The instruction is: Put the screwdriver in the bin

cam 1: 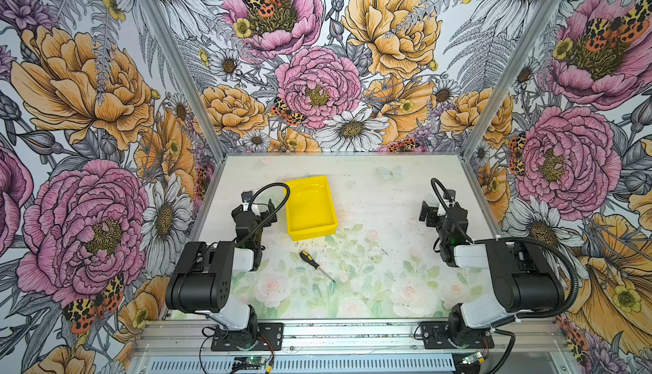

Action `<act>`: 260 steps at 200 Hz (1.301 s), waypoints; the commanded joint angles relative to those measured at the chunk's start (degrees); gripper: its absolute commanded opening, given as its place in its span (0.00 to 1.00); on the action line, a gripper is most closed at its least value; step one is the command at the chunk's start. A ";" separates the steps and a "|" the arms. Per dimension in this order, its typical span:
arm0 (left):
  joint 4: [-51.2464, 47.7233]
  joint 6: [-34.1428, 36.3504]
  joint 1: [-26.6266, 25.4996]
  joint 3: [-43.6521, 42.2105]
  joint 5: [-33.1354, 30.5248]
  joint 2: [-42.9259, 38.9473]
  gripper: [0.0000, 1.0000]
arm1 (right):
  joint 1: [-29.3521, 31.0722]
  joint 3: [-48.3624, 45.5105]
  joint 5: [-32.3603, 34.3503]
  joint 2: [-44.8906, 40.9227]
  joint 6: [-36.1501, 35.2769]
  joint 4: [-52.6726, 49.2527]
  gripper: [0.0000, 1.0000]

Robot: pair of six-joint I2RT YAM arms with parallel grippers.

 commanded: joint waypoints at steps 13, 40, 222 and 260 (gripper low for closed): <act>0.58 0.48 0.25 0.91 0.89 -0.23 0.99 | -0.21 0.14 -0.26 -0.15 -0.17 2.24 1.00; 0.57 0.48 0.24 0.89 0.90 -0.22 0.99 | -0.21 0.19 -0.26 -0.14 -0.12 2.11 0.99; -5.91 -0.19 0.07 0.83 -0.58 -7.73 0.99 | 0.45 2.47 1.02 -4.40 -0.53 -5.40 1.00; -17.97 -1.24 -0.70 2.75 -3.00 -14.66 0.99 | 2.14 2.72 1.02 -10.45 -1.89 -11.24 0.99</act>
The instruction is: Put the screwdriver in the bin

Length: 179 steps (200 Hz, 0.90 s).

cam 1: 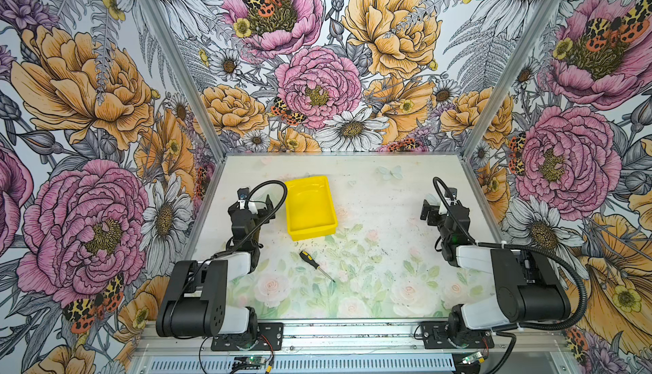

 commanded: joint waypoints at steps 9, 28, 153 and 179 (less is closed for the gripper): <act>-10.83 -1.20 -0.98 1.95 -4.02 -5.29 0.99 | 2.34 2.10 1.24 -6.47 -2.21 -6.94 1.00; -17.43 -1.19 -1.55 3.44 -4.48 -8.81 0.99 | 4.41 4.90 2.99 -9.76 -3.01 -14.65 1.00; -48.72 -11.78 -4.44 6.08 2.76 -31.28 0.99 | 19.62 31.99 10.17 -3.95 6.53 -58.61 1.00; -57.11 -16.06 -6.00 7.43 2.30 -34.56 0.99 | 22.68 35.84 5.31 -0.27 5.23 -61.17 0.99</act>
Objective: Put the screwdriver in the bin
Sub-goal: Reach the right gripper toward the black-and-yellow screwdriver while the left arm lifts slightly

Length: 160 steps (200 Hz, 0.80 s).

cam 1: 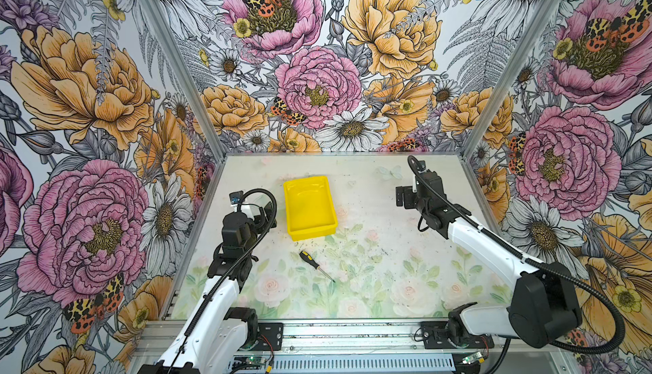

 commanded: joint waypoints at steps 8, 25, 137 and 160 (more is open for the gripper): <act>-14.68 -8.03 -1.87 3.78 -0.49 -3.37 0.99 | 3.37 5.44 -4.98 3.58 0.33 -8.60 1.00; -20.58 -13.34 -2.50 5.37 -2.02 -4.05 0.99 | 5.90 7.51 -8.26 4.94 0.07 -10.16 0.99; -40.24 -35.41 -8.77 9.45 -6.34 -5.95 0.99 | 30.35 9.19 -24.01 10.31 -5.71 -13.27 0.99; -40.24 -33.87 -8.29 9.54 -3.28 -3.49 0.99 | 32.02 10.66 -26.11 13.51 -5.79 -13.09 0.99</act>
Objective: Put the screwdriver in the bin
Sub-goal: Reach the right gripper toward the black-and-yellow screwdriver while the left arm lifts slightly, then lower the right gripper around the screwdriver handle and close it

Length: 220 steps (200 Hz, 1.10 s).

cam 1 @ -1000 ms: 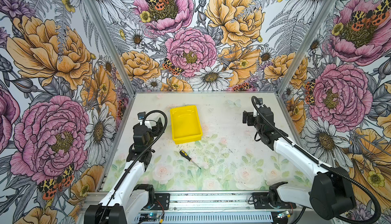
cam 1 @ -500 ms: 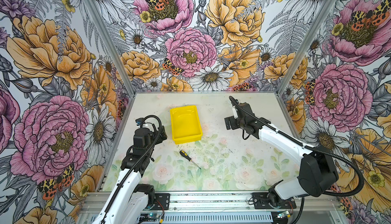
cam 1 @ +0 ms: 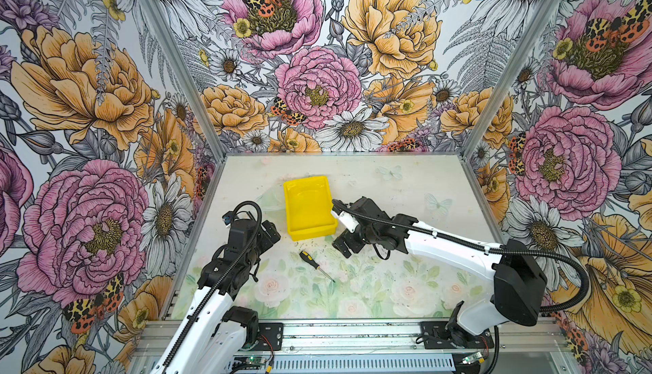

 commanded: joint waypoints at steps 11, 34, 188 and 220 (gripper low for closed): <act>-2.99 -0.63 0.65 1.54 2.73 3.60 0.99 | 1.23 3.40 -4.54 4.80 -1.76 -0.66 1.00; -2.81 3.27 0.87 2.88 7.82 6.85 0.99 | 1.46 4.76 -4.37 7.25 -1.72 -0.10 0.99; 0.43 -4.95 5.41 -3.98 17.03 4.49 0.99 | 5.58 8.72 -4.98 20.53 6.97 10.29 0.91; 0.35 -5.26 5.41 -4.96 16.89 4.27 0.99 | 6.39 9.25 -4.94 22.29 6.94 11.10 0.87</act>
